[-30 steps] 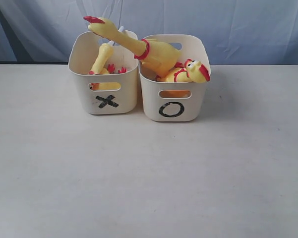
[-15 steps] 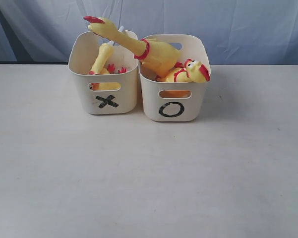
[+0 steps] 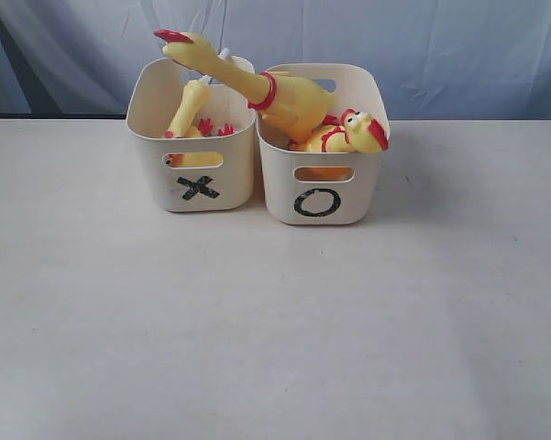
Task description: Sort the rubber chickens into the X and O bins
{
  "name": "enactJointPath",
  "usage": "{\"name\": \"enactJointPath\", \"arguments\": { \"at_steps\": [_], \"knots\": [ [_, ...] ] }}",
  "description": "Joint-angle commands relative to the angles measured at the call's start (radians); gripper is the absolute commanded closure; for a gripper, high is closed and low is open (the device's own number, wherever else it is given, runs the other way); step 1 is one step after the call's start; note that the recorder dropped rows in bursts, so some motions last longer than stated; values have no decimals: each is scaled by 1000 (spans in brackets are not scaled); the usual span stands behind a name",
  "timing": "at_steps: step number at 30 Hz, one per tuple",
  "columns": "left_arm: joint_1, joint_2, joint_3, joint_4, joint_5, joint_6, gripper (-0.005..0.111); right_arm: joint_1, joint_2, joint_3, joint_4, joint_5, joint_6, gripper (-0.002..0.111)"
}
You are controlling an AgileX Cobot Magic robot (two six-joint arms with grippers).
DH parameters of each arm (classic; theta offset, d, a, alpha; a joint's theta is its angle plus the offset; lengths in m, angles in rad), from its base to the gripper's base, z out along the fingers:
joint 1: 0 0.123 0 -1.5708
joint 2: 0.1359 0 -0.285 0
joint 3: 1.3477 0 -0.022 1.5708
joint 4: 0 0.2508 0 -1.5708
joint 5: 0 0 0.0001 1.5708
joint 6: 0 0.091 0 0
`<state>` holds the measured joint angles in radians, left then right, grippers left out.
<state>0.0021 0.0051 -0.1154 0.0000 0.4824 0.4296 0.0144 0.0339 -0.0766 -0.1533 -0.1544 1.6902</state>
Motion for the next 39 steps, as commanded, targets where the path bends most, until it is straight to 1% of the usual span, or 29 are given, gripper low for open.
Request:
{"name": "enactJointPath", "arguments": {
  "at_steps": [1,2,9,16,18,21,24,39],
  "knots": [
    [5,-5,16,-7,-4,-1,107,-3,-34,77,33,-4,-4,108],
    [5,-5,18,-7,-8,-1,107,-3,-34,77,33,-4,-4,108],
    [5,-5,92,0,-12,-1,107,-3,-34,77,33,241,-4,108],
    [5,-5,114,0,-86,-3,107,-3,-34,77,31,423,-4,108],
    [5,-5,115,0,-125,-3,107,-3,-34,77,28,434,-4,108],
    [5,-5,115,0,-279,-3,107,-3,-34,77,28,434,-4,108],
    [5,-5,115,0,-345,-3,107,-3,-34,77,23,434,-4,108],
    [5,-5,115,0,-350,-3,107,-3,-34,77,21,433,-4,108]
  ]
}}
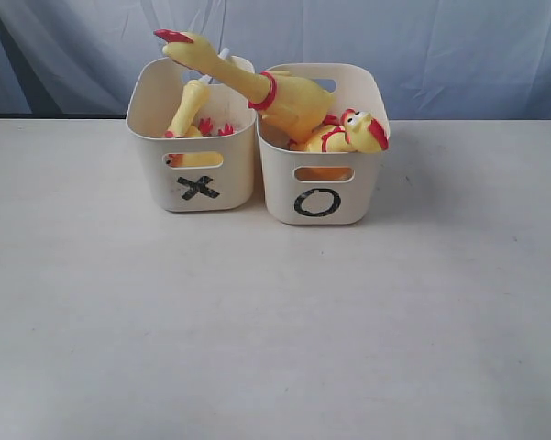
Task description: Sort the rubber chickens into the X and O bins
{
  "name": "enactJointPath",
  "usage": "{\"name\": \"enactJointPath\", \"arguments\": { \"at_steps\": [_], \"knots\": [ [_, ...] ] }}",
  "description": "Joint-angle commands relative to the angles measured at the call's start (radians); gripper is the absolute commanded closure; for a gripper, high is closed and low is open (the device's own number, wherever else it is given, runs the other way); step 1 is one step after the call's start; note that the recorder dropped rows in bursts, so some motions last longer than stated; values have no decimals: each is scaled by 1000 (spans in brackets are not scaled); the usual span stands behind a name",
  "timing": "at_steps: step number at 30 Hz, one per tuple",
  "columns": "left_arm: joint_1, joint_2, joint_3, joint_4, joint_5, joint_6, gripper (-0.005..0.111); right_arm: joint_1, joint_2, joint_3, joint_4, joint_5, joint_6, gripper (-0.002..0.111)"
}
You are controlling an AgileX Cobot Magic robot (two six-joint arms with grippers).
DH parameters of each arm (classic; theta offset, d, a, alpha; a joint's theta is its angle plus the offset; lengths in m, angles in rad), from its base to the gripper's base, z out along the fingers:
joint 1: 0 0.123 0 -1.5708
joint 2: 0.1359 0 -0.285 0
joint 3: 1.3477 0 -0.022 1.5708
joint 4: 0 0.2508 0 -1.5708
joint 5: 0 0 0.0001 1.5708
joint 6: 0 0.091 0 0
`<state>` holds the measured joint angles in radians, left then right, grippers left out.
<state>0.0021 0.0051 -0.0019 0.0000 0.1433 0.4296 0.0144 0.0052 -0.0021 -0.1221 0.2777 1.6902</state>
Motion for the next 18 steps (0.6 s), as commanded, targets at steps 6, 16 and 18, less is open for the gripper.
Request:
{"name": "enactJointPath", "arguments": {
  "at_steps": [6,16,18],
  "knots": [
    [5,-5,2,0,-11,-3,107,-3,-5,2,-10,3,-4,108],
    [5,-5,2,0,-9,-3,107,-3,-5,2,-10,-3,-4,108],
    [5,-5,2,0,-9,-3,107,-3,-5,2,-10,-2,-12,108]
  ]
}}
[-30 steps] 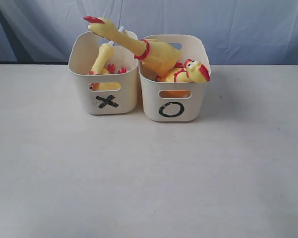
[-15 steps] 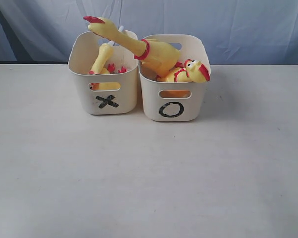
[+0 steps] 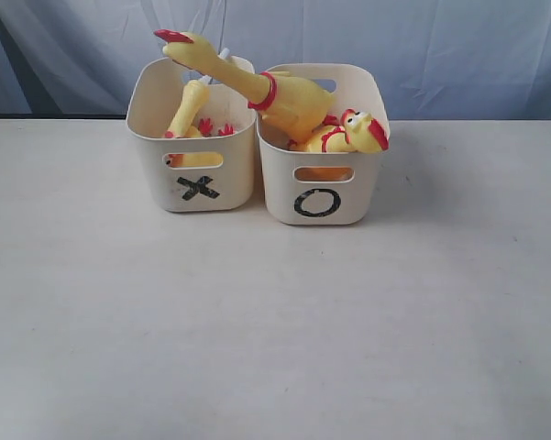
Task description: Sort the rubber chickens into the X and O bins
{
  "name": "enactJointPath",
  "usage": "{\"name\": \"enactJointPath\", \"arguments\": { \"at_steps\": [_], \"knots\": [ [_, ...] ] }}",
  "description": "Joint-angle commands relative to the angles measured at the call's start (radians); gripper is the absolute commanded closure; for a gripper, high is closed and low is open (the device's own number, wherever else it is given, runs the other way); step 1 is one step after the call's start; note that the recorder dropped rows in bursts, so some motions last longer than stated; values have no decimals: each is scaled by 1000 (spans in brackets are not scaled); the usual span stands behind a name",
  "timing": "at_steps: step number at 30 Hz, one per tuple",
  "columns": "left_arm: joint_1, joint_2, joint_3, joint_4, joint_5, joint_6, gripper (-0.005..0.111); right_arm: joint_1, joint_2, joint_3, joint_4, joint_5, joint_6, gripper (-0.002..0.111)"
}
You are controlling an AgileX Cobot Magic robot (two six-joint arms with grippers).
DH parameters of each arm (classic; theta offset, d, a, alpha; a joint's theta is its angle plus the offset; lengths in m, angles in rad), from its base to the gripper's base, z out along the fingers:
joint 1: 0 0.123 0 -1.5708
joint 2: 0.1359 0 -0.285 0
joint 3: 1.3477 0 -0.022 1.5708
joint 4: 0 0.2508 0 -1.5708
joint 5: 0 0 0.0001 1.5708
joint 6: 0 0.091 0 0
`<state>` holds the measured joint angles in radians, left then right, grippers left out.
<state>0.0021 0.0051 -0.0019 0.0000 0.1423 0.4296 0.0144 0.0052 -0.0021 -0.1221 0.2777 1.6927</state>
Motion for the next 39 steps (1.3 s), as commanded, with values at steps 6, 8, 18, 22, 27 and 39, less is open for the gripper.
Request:
{"name": "enactJointPath", "arguments": {
  "at_steps": [6,8,18,22,27,39],
  "knots": [
    [5,-5,2,0,-4,-3,107,-3,-5,2,-16,-2,-331,108],
    [5,-5,2,0,-4,-3,107,-3,-5,2,-40,-13,-523,108],
    [5,-5,2,0,67,-3,107,11,-5,2,-64,-209,-1238,108],
    [5,-5,2,0,67,-3,107,24,-5,2,-87,-23,-1259,108],
    [5,-5,2,0,67,-3,107,28,-5,2,-87,-1,-1259,108],
    [5,-5,2,0,67,-3,107,28,-5,2,-68,4,-1312,108]
  ]
}}
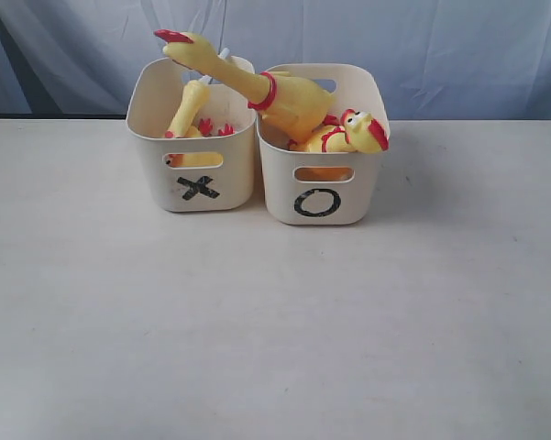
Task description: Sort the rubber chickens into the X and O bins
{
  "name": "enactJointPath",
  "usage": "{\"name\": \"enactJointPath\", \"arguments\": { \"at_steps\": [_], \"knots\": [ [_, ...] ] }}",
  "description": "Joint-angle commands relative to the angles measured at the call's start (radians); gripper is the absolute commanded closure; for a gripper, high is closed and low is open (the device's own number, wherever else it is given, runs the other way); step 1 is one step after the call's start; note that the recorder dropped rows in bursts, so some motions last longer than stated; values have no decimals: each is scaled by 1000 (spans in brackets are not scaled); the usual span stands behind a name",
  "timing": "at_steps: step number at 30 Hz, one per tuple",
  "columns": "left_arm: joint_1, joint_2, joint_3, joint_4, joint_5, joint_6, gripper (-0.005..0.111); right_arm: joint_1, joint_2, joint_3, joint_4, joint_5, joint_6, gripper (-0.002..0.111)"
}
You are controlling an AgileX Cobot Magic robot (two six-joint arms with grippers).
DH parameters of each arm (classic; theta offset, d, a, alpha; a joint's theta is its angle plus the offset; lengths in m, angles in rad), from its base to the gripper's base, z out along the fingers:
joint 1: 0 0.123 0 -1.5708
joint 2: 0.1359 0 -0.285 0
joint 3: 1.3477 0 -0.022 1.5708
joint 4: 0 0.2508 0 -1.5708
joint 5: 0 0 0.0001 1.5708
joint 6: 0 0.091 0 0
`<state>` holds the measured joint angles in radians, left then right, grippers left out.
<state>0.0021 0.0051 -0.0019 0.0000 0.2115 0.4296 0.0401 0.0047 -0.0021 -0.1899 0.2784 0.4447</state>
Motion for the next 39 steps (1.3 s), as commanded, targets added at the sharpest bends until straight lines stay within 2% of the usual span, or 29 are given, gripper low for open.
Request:
{"name": "enactJointPath", "arguments": {
  "at_steps": [1,3,6,12,16,26,34,39],
  "knots": [
    [5,-5,2,0,-3,-3,107,3,-5,2,0,4,-132,108],
    [5,-5,2,0,-3,-3,107,3,-5,2,0,4,-285,108],
    [5,-5,2,0,-3,-3,107,3,-5,2,-4,4,-369,108],
    [5,-5,2,0,-2,-5,107,3,-5,2,68,83,-365,105],
    [5,-5,2,0,-2,-5,107,3,-5,2,70,83,-365,102],
    [5,-5,2,-5,4,-5,107,3,-5,2,68,83,-365,102],
    [5,-5,2,-5,4,-5,107,134,-5,2,68,83,-363,102],
    [5,-5,2,-7,5,-5,107,145,-5,2,68,83,-363,102]
  ]
}}
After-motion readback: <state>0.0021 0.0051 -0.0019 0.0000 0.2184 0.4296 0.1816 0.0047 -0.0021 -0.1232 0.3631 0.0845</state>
